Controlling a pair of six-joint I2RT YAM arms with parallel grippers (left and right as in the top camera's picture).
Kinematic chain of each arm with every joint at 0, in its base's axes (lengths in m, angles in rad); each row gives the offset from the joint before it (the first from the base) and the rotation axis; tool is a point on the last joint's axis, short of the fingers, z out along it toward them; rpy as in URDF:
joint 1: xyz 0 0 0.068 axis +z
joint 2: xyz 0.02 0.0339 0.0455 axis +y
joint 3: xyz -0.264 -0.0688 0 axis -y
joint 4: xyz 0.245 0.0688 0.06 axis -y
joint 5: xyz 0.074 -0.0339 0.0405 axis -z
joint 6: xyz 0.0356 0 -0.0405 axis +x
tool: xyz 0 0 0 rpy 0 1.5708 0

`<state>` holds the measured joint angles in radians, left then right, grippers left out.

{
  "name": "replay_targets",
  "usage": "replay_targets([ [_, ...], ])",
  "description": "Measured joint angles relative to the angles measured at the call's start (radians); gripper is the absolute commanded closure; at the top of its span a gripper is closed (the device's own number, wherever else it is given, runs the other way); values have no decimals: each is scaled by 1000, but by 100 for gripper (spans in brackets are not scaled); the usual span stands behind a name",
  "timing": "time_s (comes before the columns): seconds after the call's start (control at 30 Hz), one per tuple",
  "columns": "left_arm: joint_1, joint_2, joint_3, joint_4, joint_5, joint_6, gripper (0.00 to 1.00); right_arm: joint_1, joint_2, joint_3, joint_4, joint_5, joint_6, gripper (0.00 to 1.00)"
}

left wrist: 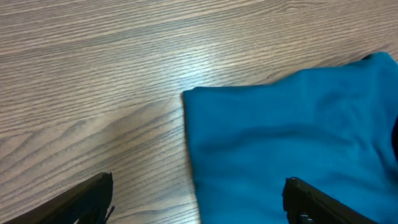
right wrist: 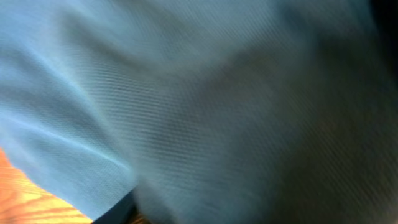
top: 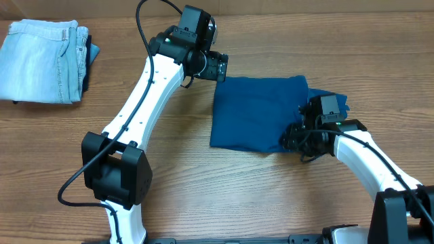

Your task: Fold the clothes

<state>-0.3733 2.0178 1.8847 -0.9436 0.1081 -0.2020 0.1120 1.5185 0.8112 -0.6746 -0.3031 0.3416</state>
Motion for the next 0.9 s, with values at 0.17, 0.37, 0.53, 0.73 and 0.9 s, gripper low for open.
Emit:
replay_targets([
  [0.17, 0, 0, 0, 0, 0, 0, 9, 0, -60, 2, -178, 19, 58, 59],
  [0.37, 0, 0, 0, 0, 0, 0, 15, 0, -217, 5, -70, -167, 14, 70],
  [0.53, 0, -1, 3, -10, 26, 5, 11, 0, -291, 19, 79, -228, -5, 76],
  [0.73, 0, -72, 111, -39, 34, 26, 4, 0, -162, 20, 137, -106, -1, 85],
  [0.9, 0, -274, 241, -49, 34, 29, 2, 0, 16, 20, 114, -52, 1, 82],
])
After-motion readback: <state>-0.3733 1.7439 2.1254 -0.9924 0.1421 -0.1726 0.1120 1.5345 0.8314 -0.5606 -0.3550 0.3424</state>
